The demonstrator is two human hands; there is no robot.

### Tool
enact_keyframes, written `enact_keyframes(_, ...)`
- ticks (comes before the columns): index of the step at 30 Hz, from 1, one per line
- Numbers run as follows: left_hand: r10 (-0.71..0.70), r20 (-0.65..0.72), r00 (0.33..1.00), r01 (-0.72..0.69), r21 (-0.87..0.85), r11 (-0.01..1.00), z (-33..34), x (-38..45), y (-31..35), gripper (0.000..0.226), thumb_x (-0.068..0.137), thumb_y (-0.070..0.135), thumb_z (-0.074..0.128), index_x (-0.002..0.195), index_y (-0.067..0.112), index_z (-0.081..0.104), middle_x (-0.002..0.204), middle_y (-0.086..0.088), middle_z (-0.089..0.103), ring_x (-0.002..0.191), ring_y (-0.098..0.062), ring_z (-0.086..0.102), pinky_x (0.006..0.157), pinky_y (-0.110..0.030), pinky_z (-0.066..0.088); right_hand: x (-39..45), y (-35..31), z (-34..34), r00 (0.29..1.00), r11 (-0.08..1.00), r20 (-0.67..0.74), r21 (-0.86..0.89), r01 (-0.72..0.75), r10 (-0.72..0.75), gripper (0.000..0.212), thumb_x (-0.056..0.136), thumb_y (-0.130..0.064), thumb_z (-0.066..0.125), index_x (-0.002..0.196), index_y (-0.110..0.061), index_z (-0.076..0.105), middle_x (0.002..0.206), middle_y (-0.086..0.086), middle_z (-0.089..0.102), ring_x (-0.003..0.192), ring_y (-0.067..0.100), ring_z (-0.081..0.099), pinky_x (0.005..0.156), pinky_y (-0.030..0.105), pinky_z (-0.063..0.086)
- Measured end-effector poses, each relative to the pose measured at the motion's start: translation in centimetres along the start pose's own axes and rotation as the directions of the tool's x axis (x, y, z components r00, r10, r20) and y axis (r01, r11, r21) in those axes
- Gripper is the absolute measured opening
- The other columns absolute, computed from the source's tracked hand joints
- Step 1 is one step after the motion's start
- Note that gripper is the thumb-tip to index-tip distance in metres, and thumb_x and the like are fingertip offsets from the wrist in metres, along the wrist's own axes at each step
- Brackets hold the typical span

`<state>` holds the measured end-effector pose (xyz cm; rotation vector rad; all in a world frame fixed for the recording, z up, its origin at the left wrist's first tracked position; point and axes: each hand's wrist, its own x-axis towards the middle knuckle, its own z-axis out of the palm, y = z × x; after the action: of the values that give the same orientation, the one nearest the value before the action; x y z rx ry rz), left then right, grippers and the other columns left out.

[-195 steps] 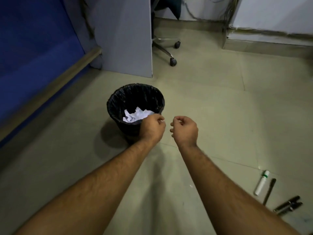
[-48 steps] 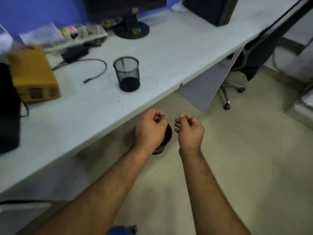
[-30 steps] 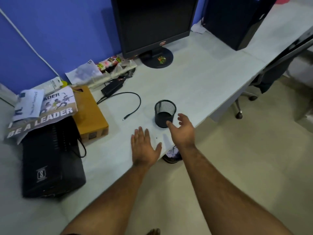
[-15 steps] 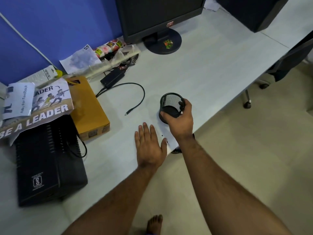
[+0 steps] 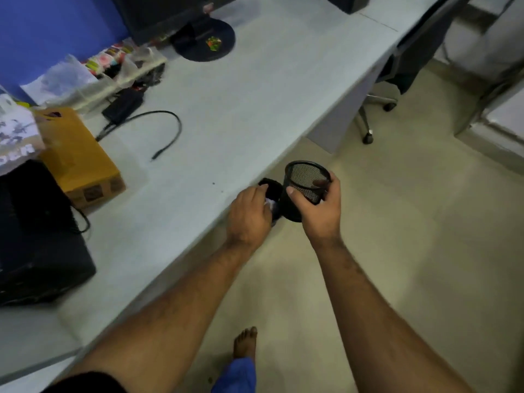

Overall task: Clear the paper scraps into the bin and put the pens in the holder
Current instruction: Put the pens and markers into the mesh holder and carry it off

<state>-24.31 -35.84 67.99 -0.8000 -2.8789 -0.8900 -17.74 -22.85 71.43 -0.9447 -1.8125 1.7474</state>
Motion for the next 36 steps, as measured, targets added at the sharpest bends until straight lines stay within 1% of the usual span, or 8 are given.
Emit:
enact_keyframes(5, -0.066, 0.256, 0.964, 0.119, -0.199, 0.973, 8.5, -5.5, 7.2, 0.034, 0.086, 0.009, 0.057, 0.119, 0.008, 0.063, 0.111, -0.01, 0.065, 0.105, -0.027, 0.06, 0.09, -0.034, 0.048, -3.6, 6.7, -12.4, 0.99, 0.989, -0.111, -0.112, -0.096, 0.083, 0.086, 0.061, -0.05, 0.086, 0.136, -0.035, 0.045, 0.134, -0.004, 0.055, 0.125, 0.013, 0.056, 0.107, 0.044, 0.048)
enact_keyframes(9, -0.15, 0.481, 0.864, 0.301, -0.255, 0.919, 15.2, -11.6, 13.7, 0.023, 0.086, 0.014, 0.06, 0.107, 0.016, 0.069, 0.086, -0.001, 0.065, 0.079, -0.02, 0.061, 0.078, -0.027, 0.049, -9.2, 13.0, -23.4, 0.947, 0.972, -0.261, -0.085, -0.218, 0.189, 0.087, 0.06, -0.052, 0.084, 0.135, -0.034, 0.045, 0.133, -0.005, 0.056, 0.123, 0.014, 0.057, 0.106, 0.045, 0.048)
enact_keyframes(13, -0.214, 0.612, 0.761, 0.481, -0.312, 0.819, 20.6, -18.0, 19.7, 0.015, 0.086, 0.014, 0.064, 0.1, 0.016, 0.071, 0.086, -0.003, 0.066, 0.078, -0.018, 0.06, 0.077, -0.026, 0.049, -15.1, 17.9, -32.0, 0.902, 0.955, -0.345, -0.046, -0.294, 0.261, 0.08, 0.06, -0.052, 0.082, 0.131, -0.036, 0.048, 0.128, -0.007, 0.06, 0.118, 0.014, 0.06, 0.102, 0.046, 0.051)
enact_keyframes(17, -0.17, 0.717, 0.676, 0.531, -0.314, 0.787, 27.5, -22.6, 22.5, 0.009, 0.085, 0.016, 0.066, 0.091, 0.022, 0.069, 0.08, 0.0, 0.065, 0.078, -0.02, 0.061, 0.075, -0.031, 0.05, -18.4, 22.5, -38.0, 0.865, 0.932, -0.401, -0.066, -0.356, 0.302, 0.076, 0.062, -0.05, 0.081, 0.129, -0.035, 0.05, 0.125, -0.008, 0.061, 0.116, 0.011, 0.06, 0.102, 0.042, 0.051)
enact_keyframes(22, -0.075, 0.793, 0.605, 0.448, -0.261, 0.855, 38.0, -27.0, 23.7, 0.011, 0.086, 0.017, 0.066, 0.095, 0.019, 0.07, 0.094, -0.008, 0.071, 0.088, -0.025, 0.066, 0.083, -0.034, 0.053, -19.7, 31.9, -42.7, 0.773, 0.899, -0.526, -0.036, -0.436, 0.353, 0.07, 0.061, -0.046, 0.081, 0.125, -0.035, 0.053, 0.122, -0.008, 0.062, 0.11, 0.008, 0.062, 0.1, 0.041, 0.053)
enact_keyframes(27, 0.017, 0.837, 0.547, 0.276, -0.199, 0.94, 52.0, -29.8, 22.6, 0.016, 0.087, 0.017, 0.065, 0.1, 0.012, 0.072, 0.1, -0.008, 0.072, 0.092, -0.024, 0.065, 0.079, -0.023, 0.047, -18.3, 45.0, -45.1, 0.665, 0.896, -0.663, 0.022, -0.443, 0.345, 0.066, 0.065, -0.038, 0.083, 0.124, -0.031, 0.054, 0.12, -0.004, 0.061, 0.106, 0.01, 0.061, 0.099, 0.036, 0.053)
enact_keyframes(31, 0.06, 0.808, 0.587, 0.103, -0.147, 0.984, 60.1, -31.5, 20.7, 0.02, 0.086, 0.02, 0.058, 0.098, 0.013, 0.073, 0.101, -0.009, 0.073, 0.093, -0.029, 0.066, 0.073, -0.025, 0.048, -16.8, 53.1, -46.3, 0.606, 0.882, -0.702, 0.066, -0.467, 0.374, 0.071, 0.059, -0.05, 0.082, 0.122, -0.032, 0.055, 0.12, -0.004, 0.062, 0.108, 0.01, 0.062, 0.099, 0.036, 0.053)
enact_keyframes(36, 0.106, 0.752, 0.651, -0.016, -0.127, 0.992, 70.4, -34.9, 16.5, 0.03, 0.087, 0.022, 0.057, 0.111, 0.007, 0.067, 0.11, -0.013, 0.069, 0.1, -0.033, 0.064, 0.081, -0.034, 0.051, -15.8, 64.7, -48.1, 0.545, 0.865, -0.742, 0.093, -0.493, 0.39, 0.076, 0.054, -0.064, 0.079, 0.118, -0.031, 0.058, 0.115, -0.004, 0.067, 0.103, 0.015, 0.066, 0.094, 0.041, 0.057)
